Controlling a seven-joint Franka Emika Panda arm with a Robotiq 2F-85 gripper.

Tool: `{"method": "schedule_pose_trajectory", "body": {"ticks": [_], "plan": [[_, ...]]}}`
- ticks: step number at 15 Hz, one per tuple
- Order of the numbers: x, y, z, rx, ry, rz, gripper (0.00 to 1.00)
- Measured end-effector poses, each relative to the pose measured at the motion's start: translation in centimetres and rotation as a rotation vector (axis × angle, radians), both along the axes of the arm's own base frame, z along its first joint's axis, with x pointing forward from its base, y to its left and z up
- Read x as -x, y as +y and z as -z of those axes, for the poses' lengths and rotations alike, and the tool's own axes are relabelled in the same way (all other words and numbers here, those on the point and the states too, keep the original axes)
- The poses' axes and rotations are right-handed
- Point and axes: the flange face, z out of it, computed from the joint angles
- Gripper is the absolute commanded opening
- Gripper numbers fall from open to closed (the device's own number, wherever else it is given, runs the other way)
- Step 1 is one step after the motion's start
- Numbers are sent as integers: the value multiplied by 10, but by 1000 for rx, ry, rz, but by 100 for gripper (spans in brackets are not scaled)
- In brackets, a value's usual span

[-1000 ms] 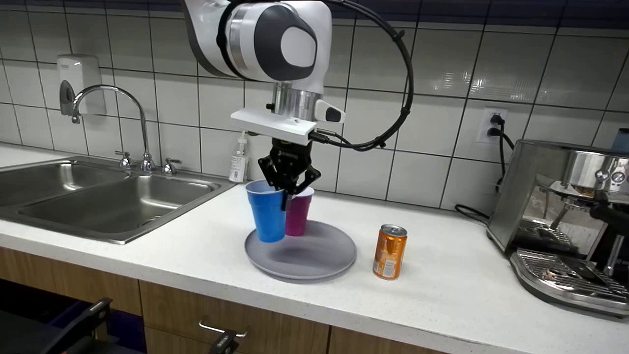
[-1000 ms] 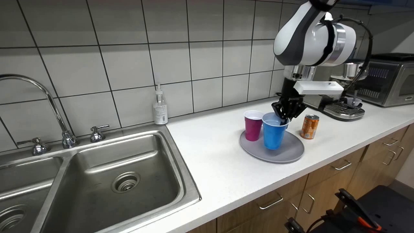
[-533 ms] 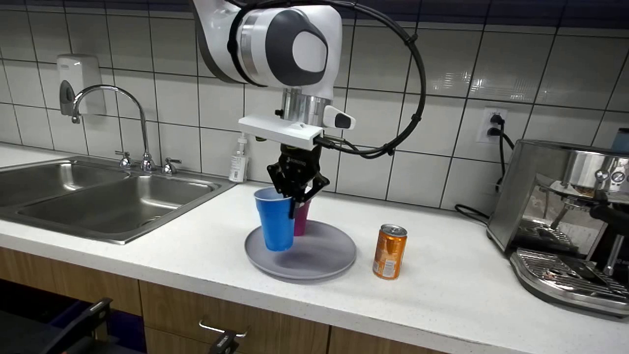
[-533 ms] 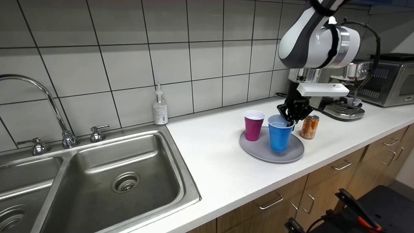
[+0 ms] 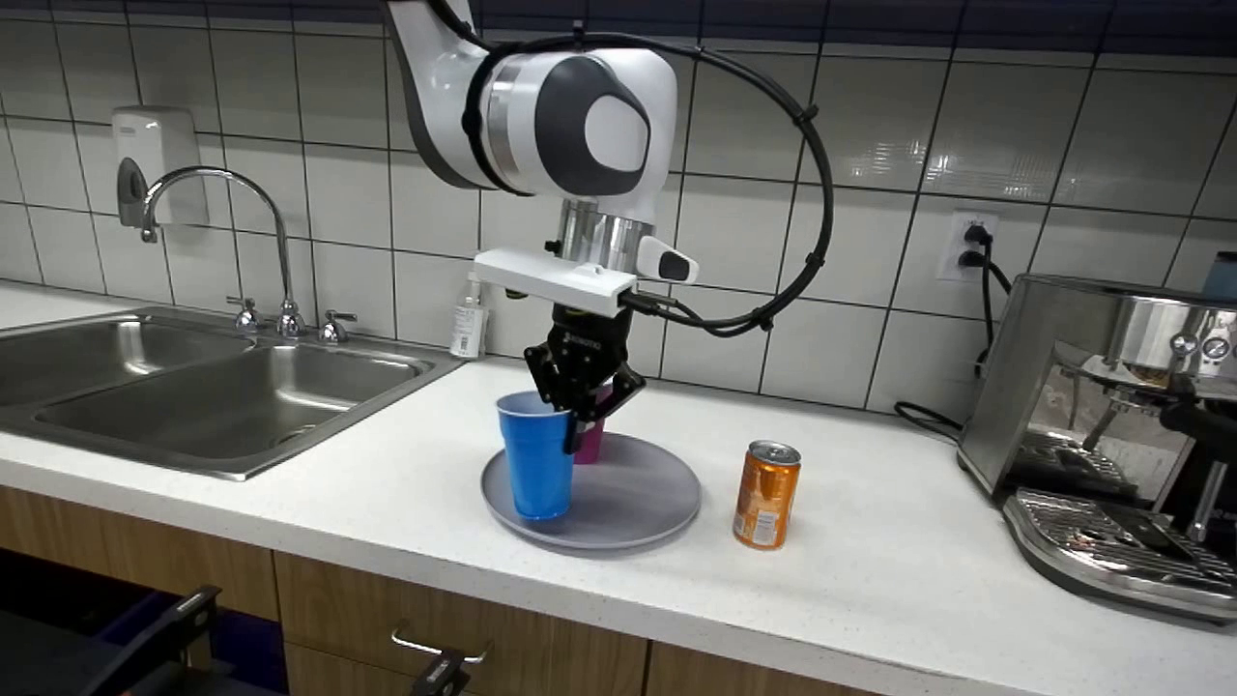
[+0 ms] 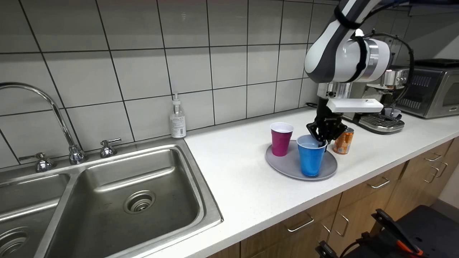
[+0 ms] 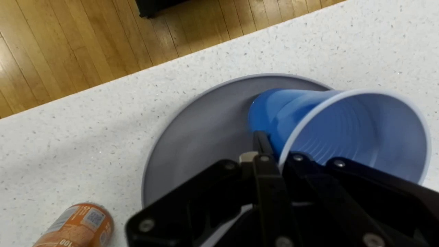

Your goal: Remove the orange can from the plate then place the cups on the plate.

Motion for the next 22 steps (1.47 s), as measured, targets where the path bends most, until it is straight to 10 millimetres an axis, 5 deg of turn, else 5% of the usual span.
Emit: {"method": "schedule_pose_trajectory", "body": {"ticks": [5, 7, 16, 22], "plan": [[-6, -2, 4, 1, 4, 3, 1], [-8, -3, 5, 2, 5, 3, 31], [-15, -1, 2, 4, -6, -4, 97], [-28, -4, -22, 17, -61, -7, 100]]}}
